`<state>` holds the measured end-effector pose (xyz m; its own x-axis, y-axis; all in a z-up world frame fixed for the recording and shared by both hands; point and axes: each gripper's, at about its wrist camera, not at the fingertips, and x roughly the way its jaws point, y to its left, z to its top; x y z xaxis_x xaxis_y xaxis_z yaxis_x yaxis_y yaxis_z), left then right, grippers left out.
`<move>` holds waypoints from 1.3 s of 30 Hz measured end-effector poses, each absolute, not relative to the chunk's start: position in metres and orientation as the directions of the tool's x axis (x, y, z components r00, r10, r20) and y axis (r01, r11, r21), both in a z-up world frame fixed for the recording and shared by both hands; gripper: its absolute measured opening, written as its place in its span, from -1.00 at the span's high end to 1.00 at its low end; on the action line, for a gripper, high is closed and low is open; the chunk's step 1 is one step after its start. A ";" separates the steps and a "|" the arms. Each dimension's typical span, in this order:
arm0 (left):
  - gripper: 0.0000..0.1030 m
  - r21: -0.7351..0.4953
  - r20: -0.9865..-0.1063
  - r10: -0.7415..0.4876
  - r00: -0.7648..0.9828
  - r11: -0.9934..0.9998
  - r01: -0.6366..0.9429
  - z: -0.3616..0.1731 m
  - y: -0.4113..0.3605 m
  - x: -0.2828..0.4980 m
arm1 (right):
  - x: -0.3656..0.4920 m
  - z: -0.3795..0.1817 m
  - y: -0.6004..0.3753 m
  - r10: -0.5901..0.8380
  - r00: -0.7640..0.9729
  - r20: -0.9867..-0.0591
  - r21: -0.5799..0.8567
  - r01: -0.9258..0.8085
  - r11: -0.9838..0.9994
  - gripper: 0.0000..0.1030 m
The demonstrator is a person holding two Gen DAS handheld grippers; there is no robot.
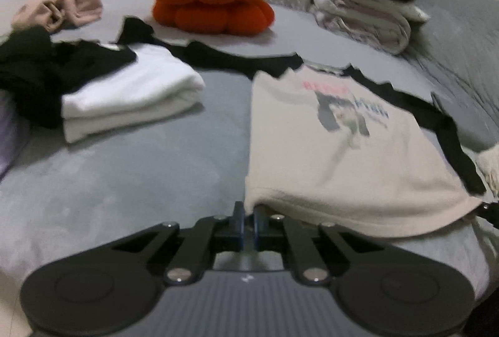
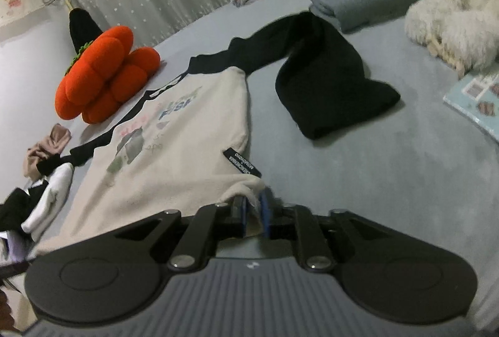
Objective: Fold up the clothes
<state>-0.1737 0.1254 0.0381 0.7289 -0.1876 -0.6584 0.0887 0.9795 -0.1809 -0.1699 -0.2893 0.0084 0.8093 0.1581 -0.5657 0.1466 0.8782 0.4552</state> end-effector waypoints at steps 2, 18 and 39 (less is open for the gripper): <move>0.92 -0.190 -0.649 -0.181 0.739 0.979 0.073 0.048 0.130 -0.180 | -0.177 0.019 -0.294 0.168 0.832 -0.528 0.486 0.134 0.864 0.83; 0.92 -0.145 -0.704 -0.191 0.684 0.981 0.125 0.067 0.123 -0.209 | -0.222 0.065 -0.300 0.157 0.806 -0.570 0.416 0.119 0.902 0.85; 0.27 -0.300 -0.682 -0.271 0.679 0.951 0.078 0.086 0.149 -0.192 | -0.223 0.085 -0.308 0.145 0.790 -0.596 0.304 0.055 0.951 0.68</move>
